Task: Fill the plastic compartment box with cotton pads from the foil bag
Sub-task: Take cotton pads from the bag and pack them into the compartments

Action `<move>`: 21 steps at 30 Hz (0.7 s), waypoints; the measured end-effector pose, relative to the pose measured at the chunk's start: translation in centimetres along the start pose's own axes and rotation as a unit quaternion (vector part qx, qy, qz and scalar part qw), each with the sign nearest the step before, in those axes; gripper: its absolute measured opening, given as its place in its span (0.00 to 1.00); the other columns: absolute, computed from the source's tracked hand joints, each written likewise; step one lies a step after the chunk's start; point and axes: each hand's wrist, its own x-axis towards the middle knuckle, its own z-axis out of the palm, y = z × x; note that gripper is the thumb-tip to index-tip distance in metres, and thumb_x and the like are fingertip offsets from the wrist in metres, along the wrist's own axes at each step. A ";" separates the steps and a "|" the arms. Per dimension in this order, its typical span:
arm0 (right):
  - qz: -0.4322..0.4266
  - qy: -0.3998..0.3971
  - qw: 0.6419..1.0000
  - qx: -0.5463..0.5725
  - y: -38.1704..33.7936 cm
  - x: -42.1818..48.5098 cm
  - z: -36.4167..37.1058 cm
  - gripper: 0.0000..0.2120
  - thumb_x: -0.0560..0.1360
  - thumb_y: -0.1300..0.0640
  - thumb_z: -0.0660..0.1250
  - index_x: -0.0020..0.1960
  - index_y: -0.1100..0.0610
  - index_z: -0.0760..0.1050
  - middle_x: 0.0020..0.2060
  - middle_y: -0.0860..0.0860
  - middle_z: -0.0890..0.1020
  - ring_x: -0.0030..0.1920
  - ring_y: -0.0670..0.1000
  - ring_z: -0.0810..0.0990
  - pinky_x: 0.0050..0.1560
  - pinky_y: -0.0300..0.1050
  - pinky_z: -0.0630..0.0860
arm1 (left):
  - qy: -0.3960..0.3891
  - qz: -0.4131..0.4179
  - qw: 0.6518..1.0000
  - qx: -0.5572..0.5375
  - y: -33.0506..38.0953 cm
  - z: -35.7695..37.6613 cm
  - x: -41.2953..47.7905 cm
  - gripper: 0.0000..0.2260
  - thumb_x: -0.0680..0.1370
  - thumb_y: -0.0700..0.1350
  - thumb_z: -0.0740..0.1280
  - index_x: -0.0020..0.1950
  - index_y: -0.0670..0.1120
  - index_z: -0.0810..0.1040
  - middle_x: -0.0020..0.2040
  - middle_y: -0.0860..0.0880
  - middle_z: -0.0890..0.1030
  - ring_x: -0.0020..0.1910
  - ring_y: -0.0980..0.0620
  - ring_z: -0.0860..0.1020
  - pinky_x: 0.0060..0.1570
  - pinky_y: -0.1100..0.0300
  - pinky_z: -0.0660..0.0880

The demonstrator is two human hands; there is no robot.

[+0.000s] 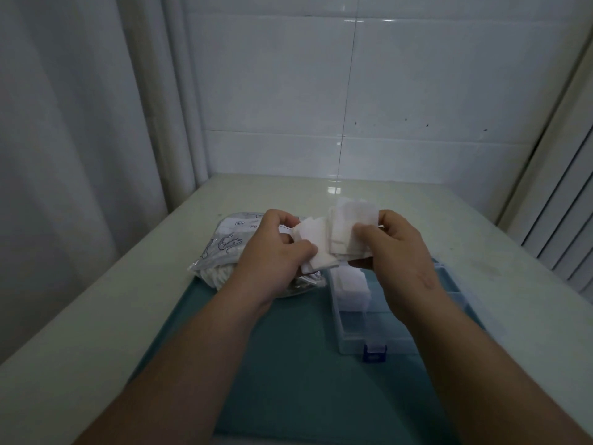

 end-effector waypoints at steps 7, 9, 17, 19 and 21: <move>0.026 -0.054 0.997 0.057 -0.4 0.1 -0.7 0.05 0.76 0.63 0.64 0.48 0.59 0.79 0.42 0.54 0.82 0.42 0.53 0.79 0.38 0.47 0.74 | -0.003 0.010 0.999 0.031 -0.2 0.0 0.0 0.13 0.72 0.38 0.70 0.50 0.51 0.71 0.40 0.44 0.84 0.35 0.44 0.82 0.37 0.47 0.78; 0.016 -0.073 0.996 0.040 -0.3 -0.1 -0.6 0.04 0.77 0.62 0.66 0.50 0.58 0.79 0.42 0.53 0.83 0.40 0.51 0.80 0.37 0.43 0.75 | -0.017 0.005 1.000 0.009 -0.1 0.1 -0.1 0.13 0.72 0.37 0.69 0.50 0.50 0.70 0.39 0.42 0.84 0.33 0.46 0.80 0.35 0.51 0.74; -0.042 -0.016 0.990 -0.133 -0.1 -0.1 -0.1 0.08 0.72 0.58 0.74 0.44 0.54 0.75 0.38 0.52 0.81 0.34 0.50 0.81 0.30 0.35 0.78 | -0.048 -0.012 0.998 -0.039 0.2 0.2 -0.3 0.14 0.73 0.34 0.68 0.53 0.47 0.70 0.38 0.42 0.83 0.33 0.47 0.80 0.28 0.60 0.73; -0.041 -0.012 0.990 -0.133 -0.1 -0.1 0.0 0.08 0.71 0.58 0.74 0.42 0.54 0.75 0.38 0.51 0.80 0.33 0.50 0.81 0.30 0.35 0.78 | -0.041 -0.024 0.997 -0.064 0.2 0.3 -0.2 0.13 0.69 0.38 0.67 0.50 0.48 0.71 0.39 0.43 0.80 0.34 0.45 0.79 0.34 0.53 0.76; -0.038 -0.010 0.990 -0.135 -0.3 -0.2 -0.1 0.08 0.71 0.57 0.75 0.42 0.54 0.75 0.38 0.51 0.80 0.32 0.49 0.81 0.31 0.38 0.80 | -0.047 -0.036 0.993 -0.107 0.3 0.3 -0.1 0.09 0.71 0.41 0.67 0.49 0.49 0.72 0.42 0.42 0.80 0.37 0.44 0.80 0.40 0.44 0.79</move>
